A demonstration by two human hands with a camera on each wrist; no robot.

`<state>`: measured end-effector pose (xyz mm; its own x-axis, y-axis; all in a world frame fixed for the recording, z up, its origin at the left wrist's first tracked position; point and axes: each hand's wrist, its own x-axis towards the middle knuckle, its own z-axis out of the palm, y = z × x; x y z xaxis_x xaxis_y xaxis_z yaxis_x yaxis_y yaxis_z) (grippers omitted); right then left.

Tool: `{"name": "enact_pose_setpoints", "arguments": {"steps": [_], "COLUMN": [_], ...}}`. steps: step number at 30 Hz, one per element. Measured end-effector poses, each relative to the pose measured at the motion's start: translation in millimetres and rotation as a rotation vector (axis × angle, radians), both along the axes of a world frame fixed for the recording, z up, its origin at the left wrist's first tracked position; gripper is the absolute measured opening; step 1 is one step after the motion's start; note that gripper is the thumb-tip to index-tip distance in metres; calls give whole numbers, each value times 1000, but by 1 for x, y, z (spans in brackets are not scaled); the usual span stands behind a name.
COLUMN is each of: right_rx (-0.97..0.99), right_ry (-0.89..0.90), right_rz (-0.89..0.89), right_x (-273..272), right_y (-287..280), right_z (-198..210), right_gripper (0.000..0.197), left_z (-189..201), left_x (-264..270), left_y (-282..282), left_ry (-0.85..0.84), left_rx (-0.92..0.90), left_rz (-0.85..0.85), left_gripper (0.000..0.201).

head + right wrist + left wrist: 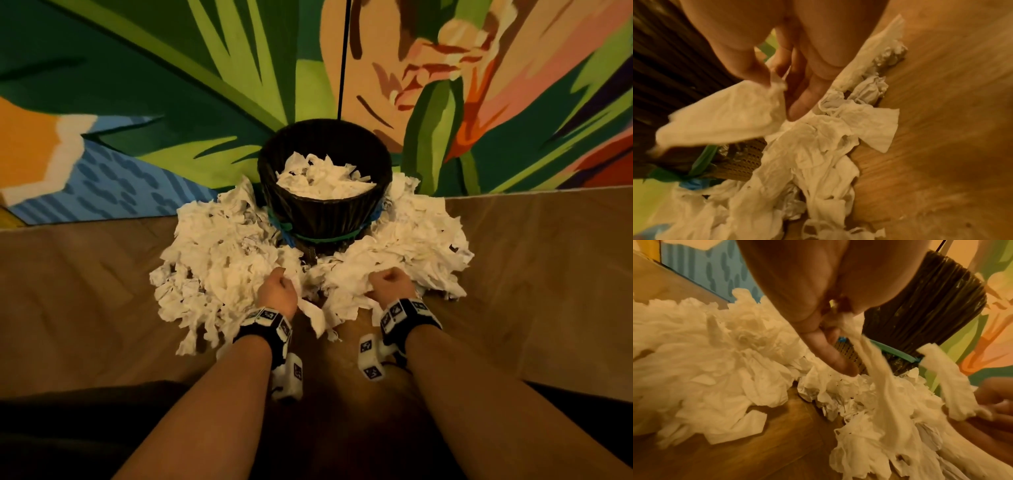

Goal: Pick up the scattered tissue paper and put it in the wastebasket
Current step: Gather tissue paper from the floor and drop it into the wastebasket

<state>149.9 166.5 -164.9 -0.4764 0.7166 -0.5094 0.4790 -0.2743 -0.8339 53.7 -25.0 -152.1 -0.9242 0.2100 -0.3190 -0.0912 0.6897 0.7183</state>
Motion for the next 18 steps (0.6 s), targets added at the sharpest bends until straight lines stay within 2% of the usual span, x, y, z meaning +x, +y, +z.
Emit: {"name": "enact_pose_setpoints", "arguments": {"steps": [3, 5, 6, 9, 10, 11, 12, 13, 14, 16, 18], "right_rx": [16, 35, 68, 84, 96, 101, 86, 74, 82, 177, 303], "right_ry": [21, 20, -41, -230, -265, -267, -244, -207, -168, -180, -240], "right_rz": [-59, -131, -113, -64, -29, -16, -16, -2, 20, 124, 262], "right_x": [-1, -2, 0, 11, 13, 15, 15, 15, 15, 14, 13], "right_y": [-3, -1, 0, 11, 13, 14, 14, 13, 11, 8, 5], "right_z": [0, -1, 0, -12, -17, -21, -23, -28, -32, -38, -43], "right_gripper": [13, 12, 14, 55, 55, 40, 16, 12, 26, 42, 53], "left_z": [1, -2, -3, -12, -16, -19, -21, -24, -26, -29, -35], "left_x": [1, 1, 2, 2, 2, 2, 2, 2, 2, 1, 0], "left_y": [-3, -1, 1, 8, 13, 17, 22, 28, 34, 46, 56], "left_ry": [6, -55, -101, -127, -105, -67, -31, -10, 2, 6, 46], "left_rx": [-28, -13, 0, -70, -119, -166, -188, -178, -149, -103, -188], "left_rz": [-105, -149, -143, -106, -112, -126, -138, -147, -162, -243, -356], "left_gripper": [54, 46, 45, 44, 43, 42, 44, 47, 50, 58, 64]}}
